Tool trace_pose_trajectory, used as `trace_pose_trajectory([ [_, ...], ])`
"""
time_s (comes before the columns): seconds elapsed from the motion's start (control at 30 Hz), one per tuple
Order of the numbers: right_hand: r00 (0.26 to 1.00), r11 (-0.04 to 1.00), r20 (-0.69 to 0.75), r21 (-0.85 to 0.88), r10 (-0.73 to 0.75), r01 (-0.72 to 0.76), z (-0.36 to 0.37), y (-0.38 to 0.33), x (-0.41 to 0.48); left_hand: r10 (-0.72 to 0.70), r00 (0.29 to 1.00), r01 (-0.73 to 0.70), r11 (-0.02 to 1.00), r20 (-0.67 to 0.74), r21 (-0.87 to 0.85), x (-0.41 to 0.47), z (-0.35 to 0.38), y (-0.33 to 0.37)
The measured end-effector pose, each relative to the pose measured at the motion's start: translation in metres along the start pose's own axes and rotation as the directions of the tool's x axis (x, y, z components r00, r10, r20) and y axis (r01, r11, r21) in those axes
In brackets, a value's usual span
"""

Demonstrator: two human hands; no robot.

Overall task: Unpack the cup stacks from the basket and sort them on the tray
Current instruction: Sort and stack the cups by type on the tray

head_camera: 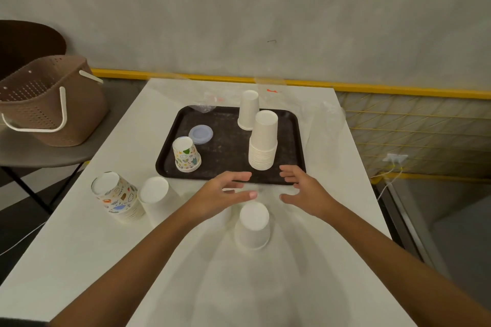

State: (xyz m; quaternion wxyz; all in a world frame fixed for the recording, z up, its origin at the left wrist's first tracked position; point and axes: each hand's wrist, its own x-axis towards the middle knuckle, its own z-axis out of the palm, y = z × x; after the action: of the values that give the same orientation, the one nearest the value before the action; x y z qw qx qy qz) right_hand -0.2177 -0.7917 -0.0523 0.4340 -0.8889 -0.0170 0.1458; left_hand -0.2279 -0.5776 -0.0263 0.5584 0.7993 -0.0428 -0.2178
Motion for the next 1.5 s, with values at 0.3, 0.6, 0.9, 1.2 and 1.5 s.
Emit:
trace_pose_trajectory([
  [0.3, 0.972, 0.996, 0.219, -0.060, 0.084, -0.072, 0.046, 0.001, -0.037, -0.025, 0.990, 0.000, 0.984, 0.142, 0.179, -0.022, 0.011, -0.020],
  [0.6, 0.996, 0.993, 0.034, 0.081, 0.078, -0.081, 0.080, -0.006, -0.043, 0.038, 0.996, -0.056, 0.968, 0.076, 0.244, -0.025, 0.021, -0.025],
  [0.9, 0.998, 0.996, 0.004, 0.058, 0.060, -0.060, 0.069, -0.016, -0.049, 0.082, 0.996, -0.090, 0.973, 0.044, 0.213, -0.027, 0.019, -0.016],
  [1.2, 0.996, 0.989, -0.049, 0.124, -0.078, 0.084, 0.033, -0.044, -0.058, 0.263, 0.965, -0.260, 0.955, -0.006, 0.144, -0.033, 0.008, 0.017],
  [1.5, 0.955, 0.966, -0.157, 0.029, -0.250, 0.258, -0.013, -0.071, -0.033, 0.445, 0.891, -0.427, 0.888, -0.088, 0.169, -0.013, -0.005, 0.059],
])
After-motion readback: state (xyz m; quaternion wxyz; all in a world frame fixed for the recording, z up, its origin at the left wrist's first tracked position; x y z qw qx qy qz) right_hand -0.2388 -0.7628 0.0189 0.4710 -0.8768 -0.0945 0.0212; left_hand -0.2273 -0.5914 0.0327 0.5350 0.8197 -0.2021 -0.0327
